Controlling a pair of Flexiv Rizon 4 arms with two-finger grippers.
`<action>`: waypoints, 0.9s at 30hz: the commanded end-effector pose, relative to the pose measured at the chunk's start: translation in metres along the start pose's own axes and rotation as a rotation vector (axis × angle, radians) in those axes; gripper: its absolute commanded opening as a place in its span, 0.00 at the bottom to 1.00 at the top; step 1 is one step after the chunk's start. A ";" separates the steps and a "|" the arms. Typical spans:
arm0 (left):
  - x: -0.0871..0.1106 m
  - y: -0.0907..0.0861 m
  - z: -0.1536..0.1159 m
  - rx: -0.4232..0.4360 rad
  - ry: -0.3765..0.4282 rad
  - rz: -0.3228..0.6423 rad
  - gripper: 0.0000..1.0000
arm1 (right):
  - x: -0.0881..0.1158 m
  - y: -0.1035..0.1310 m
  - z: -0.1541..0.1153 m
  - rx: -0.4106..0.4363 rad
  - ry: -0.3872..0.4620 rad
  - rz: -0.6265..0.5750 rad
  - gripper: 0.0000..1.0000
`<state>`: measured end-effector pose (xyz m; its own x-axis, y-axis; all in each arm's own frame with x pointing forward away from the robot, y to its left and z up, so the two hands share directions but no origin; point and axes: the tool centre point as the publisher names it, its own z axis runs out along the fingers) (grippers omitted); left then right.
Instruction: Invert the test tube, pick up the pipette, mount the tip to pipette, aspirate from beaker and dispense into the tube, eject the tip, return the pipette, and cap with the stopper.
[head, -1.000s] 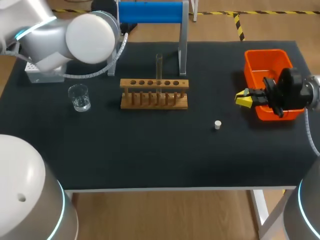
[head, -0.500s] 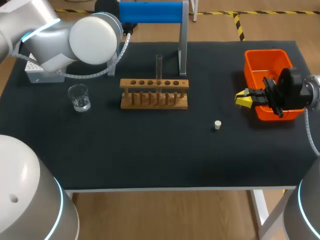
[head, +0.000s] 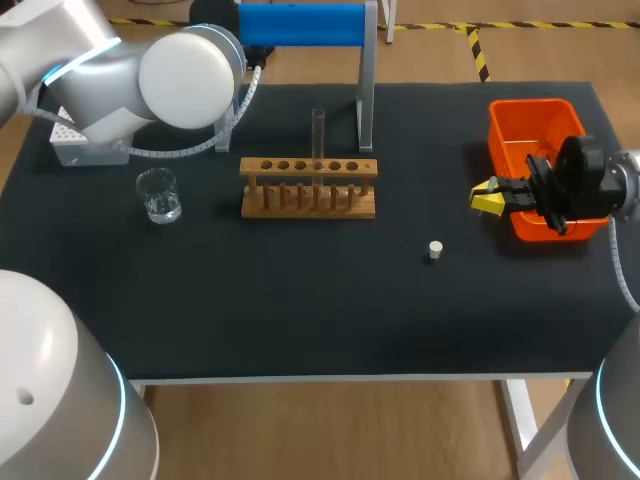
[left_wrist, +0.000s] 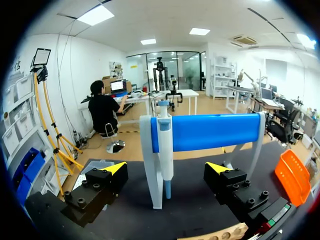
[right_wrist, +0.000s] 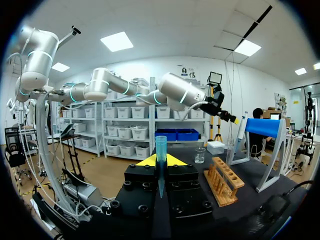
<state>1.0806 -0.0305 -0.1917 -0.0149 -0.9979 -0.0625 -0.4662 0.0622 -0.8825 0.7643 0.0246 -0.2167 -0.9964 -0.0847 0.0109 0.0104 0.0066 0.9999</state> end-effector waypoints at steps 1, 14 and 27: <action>0.000 -0.001 0.001 -0.003 0.002 0.001 1.00 | 0.001 0.000 -0.001 0.001 0.001 -0.001 0.00; 0.001 0.001 0.008 0.029 0.012 0.002 1.00 | 0.001 0.000 -0.001 0.001 0.001 -0.001 0.00; -0.005 0.001 0.022 0.091 0.001 -0.060 1.00 | 0.001 0.000 -0.001 0.001 0.001 -0.001 0.00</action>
<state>1.0947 -0.0243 -0.2003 0.0118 -0.9999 -0.0121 -0.3857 0.0066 -0.9226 0.7643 0.0246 -0.2167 -0.9963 -0.0847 0.0109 0.0104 0.0066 0.9999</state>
